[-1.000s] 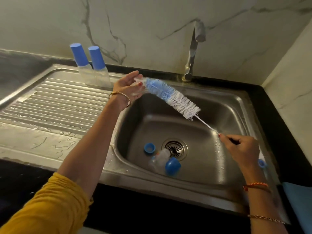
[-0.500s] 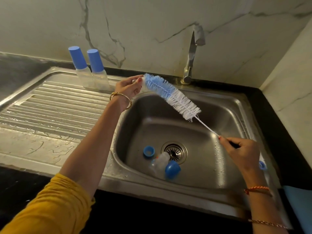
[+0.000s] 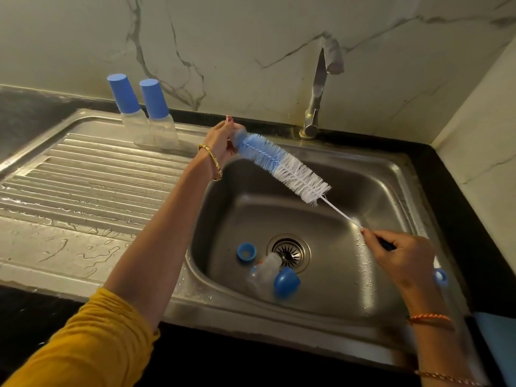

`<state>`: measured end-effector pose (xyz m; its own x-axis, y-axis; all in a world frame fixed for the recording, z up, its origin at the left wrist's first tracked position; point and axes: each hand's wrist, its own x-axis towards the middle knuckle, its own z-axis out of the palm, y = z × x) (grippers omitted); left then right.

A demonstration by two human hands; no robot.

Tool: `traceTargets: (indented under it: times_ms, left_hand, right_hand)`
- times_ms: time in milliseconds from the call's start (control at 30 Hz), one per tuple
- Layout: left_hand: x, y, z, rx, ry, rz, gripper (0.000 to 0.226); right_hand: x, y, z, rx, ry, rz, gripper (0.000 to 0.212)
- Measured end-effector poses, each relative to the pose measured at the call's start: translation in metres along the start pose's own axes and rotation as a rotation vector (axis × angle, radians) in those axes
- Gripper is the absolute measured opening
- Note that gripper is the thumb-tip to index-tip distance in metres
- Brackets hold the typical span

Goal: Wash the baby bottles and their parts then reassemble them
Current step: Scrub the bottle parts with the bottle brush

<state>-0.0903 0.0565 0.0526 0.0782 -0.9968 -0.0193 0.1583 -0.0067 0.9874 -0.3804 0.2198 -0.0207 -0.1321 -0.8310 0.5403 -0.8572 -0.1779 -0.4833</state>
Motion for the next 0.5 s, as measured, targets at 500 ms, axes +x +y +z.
traceTargets:
  times_ms: [500]
  left_hand:
    - [0.004,0.008,0.008,-0.440,0.000,0.082,0.014]
  right_hand:
    - [-0.008,-0.067,0.025,0.754,-0.843,0.908,0.045]
